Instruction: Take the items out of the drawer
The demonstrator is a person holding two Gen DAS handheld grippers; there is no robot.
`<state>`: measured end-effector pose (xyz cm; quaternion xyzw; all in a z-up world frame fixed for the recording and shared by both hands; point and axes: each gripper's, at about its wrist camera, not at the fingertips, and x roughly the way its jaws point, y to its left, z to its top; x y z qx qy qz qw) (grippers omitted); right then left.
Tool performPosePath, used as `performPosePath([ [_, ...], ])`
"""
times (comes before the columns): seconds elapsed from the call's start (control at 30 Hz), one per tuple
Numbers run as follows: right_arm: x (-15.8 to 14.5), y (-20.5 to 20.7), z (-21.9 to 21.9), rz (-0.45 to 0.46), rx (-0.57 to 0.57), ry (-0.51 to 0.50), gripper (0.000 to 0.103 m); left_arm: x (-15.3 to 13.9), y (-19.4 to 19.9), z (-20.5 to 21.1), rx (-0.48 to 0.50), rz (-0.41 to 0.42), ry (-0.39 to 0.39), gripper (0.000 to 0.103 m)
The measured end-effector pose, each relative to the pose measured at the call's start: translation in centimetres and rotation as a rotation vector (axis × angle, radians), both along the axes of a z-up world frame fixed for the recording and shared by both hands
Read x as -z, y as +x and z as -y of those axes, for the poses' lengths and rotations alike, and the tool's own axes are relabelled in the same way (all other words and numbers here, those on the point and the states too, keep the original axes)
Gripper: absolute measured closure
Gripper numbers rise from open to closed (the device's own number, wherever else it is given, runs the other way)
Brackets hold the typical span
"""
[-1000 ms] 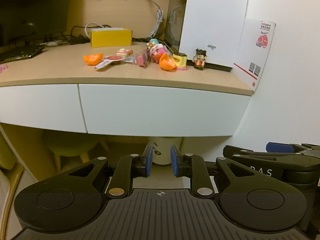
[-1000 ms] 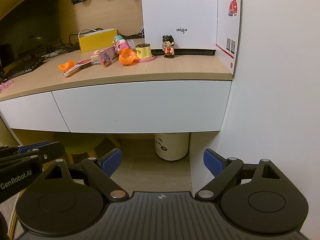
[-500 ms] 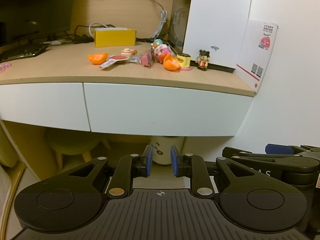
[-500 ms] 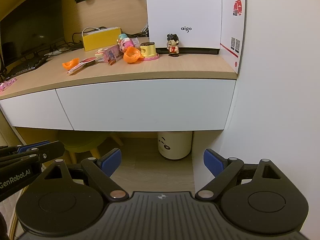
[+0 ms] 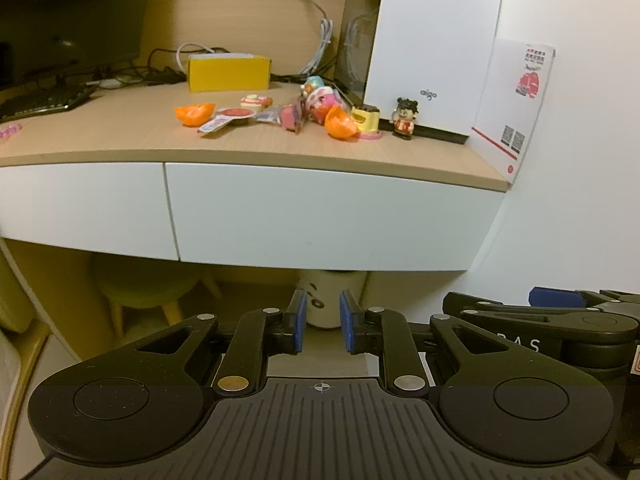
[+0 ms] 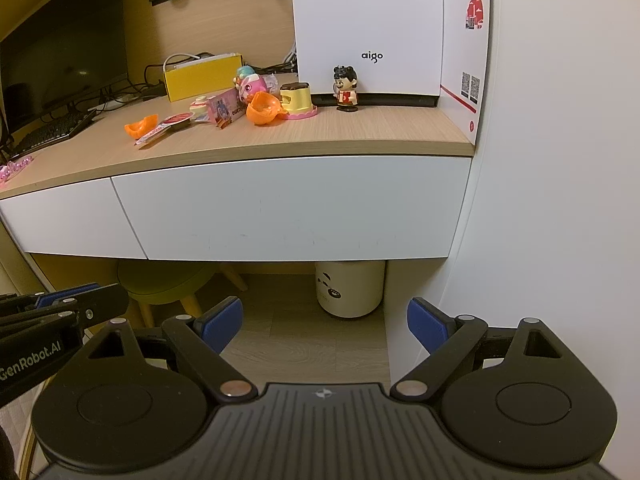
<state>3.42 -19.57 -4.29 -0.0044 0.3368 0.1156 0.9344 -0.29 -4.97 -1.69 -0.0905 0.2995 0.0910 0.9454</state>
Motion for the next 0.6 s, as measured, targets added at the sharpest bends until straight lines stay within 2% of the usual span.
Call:
performPosePath([
  [0.6, 0.18, -0.07, -0.15, 0.001, -0.003, -0.003, 0.013, 0.28, 0.33, 0.29, 0.025, -0.014, 0.002, 0.082],
])
